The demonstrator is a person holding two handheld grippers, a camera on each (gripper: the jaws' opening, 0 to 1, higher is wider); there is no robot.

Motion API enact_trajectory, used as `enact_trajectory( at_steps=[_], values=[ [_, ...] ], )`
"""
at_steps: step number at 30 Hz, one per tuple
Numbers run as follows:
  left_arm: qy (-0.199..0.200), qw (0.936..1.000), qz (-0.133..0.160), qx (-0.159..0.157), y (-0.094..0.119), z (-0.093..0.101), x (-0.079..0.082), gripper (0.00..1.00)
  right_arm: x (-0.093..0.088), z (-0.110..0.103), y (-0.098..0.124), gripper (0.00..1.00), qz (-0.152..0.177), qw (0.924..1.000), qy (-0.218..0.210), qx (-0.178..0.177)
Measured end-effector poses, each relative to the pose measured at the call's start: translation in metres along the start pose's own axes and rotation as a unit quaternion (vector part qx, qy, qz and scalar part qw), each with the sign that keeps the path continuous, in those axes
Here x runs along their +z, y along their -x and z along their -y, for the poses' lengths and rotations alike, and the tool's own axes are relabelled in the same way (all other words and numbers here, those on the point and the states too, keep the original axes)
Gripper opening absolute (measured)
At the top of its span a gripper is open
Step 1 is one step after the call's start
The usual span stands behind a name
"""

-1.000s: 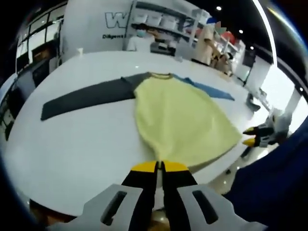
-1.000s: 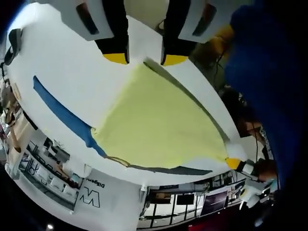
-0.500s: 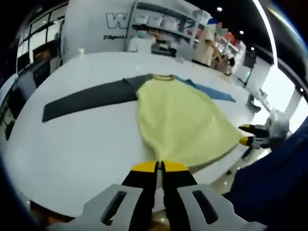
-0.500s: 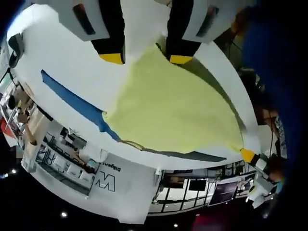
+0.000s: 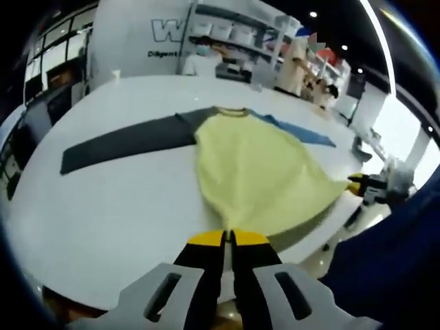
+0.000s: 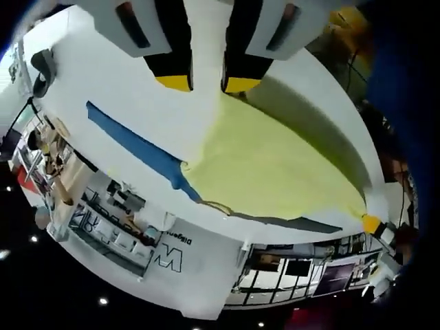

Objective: Fold the garment on the visible template until the final outline fits inside the template.

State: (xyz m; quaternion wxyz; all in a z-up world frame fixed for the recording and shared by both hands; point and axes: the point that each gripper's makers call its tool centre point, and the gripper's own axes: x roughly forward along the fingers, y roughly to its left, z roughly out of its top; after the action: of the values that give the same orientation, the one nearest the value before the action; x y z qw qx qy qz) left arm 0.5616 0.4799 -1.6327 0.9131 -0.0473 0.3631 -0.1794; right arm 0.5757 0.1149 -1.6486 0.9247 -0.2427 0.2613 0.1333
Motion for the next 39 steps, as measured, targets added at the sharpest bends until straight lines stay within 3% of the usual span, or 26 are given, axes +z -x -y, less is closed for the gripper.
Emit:
enact_trajectory(
  at_steps=[5, 9, 11, 14, 16, 21, 30, 34, 39],
  values=[
    [0.001, 1.0, 0.0, 0.004, 0.001, -0.004, -0.001, 0.04, -0.001, 0.016, 0.01, 0.04, -0.009, 0.9976, 0.063, -0.027],
    [0.005, 1.0, -0.002, 0.003, 0.001, -0.008, -0.003, 0.04, -0.007, 0.026, 0.015, 0.07, -0.011, 0.9983, 0.047, -0.033],
    [0.002, 1.0, -0.003, 0.002, 0.001, -0.008, -0.004, 0.04, -0.009, 0.018, 0.015, 0.05, -0.01, 0.9997, 0.016, -0.013],
    [-0.001, 1.0, -0.004, 0.001, 0.001, -0.008, -0.004, 0.04, -0.009, 0.009, 0.014, 0.05, -0.004, 0.9998, 0.018, 0.007],
    [-0.003, 1.0, -0.003, 0.002, 0.001, -0.008, -0.003, 0.04, -0.002, -0.013, 0.015, 0.05, 0.017, 0.9981, -0.003, 0.06],
    [-0.004, 1.0, -0.003, 0.002, 0.0, -0.009, -0.003, 0.04, -0.006, -0.041, 0.019, 0.08, 0.013, 0.9933, -0.011, 0.115],
    [-0.006, 1.0, -0.003, 0.002, 0.0, -0.008, -0.003, 0.04, -0.007, -0.053, 0.009, 0.07, 0.006, 0.9918, -0.04, 0.121],
    [-0.007, 1.0, -0.003, 0.002, 0.0, -0.009, -0.003, 0.04, -0.013, -0.052, 0.005, 0.0, -0.001, 0.9917, -0.04, 0.122],
    [-0.007, 1.0, -0.002, 0.003, 0.0, -0.009, -0.003, 0.04, -0.015, -0.044, 0.008, 0.0, -0.006, 0.9939, -0.025, 0.107]
  ],
)
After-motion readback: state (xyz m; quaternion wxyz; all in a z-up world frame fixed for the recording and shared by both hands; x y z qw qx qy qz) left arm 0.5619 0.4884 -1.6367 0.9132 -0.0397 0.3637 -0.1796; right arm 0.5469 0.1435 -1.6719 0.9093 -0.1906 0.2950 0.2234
